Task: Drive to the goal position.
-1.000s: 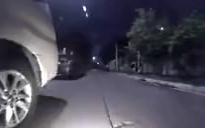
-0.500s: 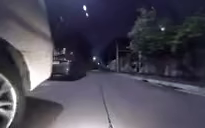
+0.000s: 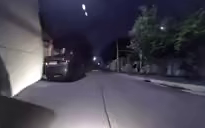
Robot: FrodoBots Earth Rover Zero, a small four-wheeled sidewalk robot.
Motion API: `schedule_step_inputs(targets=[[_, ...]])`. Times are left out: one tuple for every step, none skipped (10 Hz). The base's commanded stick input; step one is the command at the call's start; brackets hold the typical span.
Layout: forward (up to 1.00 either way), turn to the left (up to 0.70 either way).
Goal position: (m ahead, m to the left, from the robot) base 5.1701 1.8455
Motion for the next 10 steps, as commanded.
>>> schedule_step_inputs(targets=[[0.50, 0.00], [0.50, 0.00], [0.50, 0.00], [0.50, 0.00], [0.50, 0.03], [0.50, 0.41], [0.50, 0.50], [0.50, 0.50], [0.50, 0.06], [0.50, 0.00]])
